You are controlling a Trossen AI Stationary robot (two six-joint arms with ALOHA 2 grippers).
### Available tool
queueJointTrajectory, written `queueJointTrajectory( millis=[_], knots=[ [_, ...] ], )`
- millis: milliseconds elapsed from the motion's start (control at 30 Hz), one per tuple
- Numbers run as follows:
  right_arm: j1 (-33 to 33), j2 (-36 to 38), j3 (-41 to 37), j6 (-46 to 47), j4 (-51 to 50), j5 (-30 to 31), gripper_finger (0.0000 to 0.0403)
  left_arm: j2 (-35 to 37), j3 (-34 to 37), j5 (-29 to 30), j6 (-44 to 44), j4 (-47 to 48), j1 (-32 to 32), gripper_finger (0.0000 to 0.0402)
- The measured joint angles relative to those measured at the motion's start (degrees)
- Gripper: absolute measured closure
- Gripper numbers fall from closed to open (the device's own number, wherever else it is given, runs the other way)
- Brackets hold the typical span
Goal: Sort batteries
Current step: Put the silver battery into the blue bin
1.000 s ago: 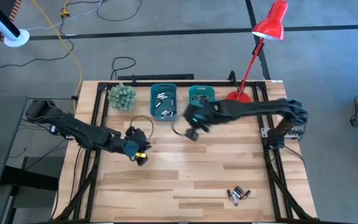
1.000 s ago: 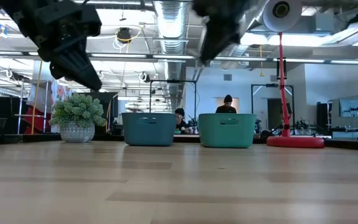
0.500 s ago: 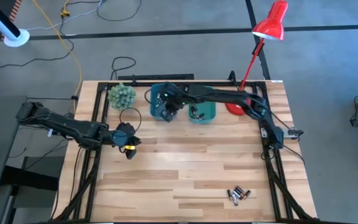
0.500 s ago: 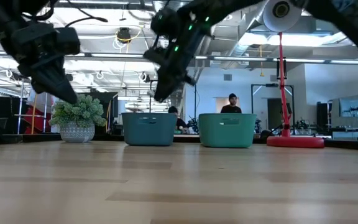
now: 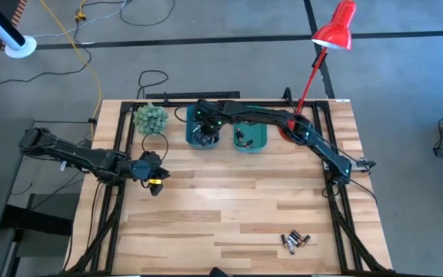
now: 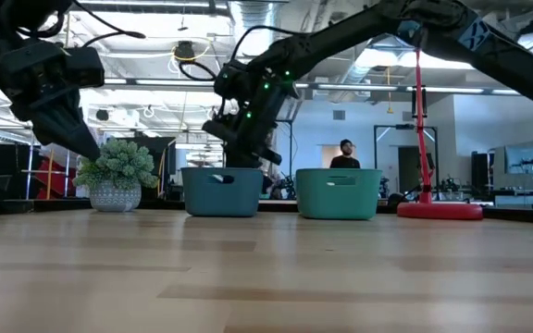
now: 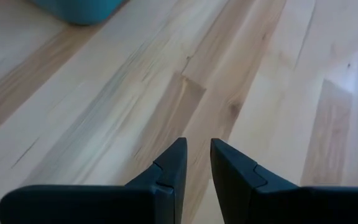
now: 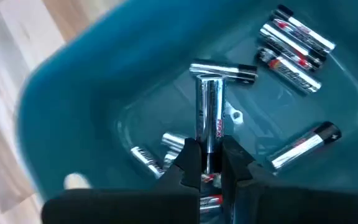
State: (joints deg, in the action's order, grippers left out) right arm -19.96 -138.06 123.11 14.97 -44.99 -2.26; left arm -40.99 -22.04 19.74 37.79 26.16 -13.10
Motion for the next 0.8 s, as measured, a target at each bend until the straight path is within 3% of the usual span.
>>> queueJointTrajectory(
  millis=[800],
  knots=[
    [-0.9, -0.1, 0.0, -1.9, -3.0, 0.1, 0.0316, 0.6, 0.0, 0.1, 0.9, 1.9, 0.0, 0.0336]
  ],
)
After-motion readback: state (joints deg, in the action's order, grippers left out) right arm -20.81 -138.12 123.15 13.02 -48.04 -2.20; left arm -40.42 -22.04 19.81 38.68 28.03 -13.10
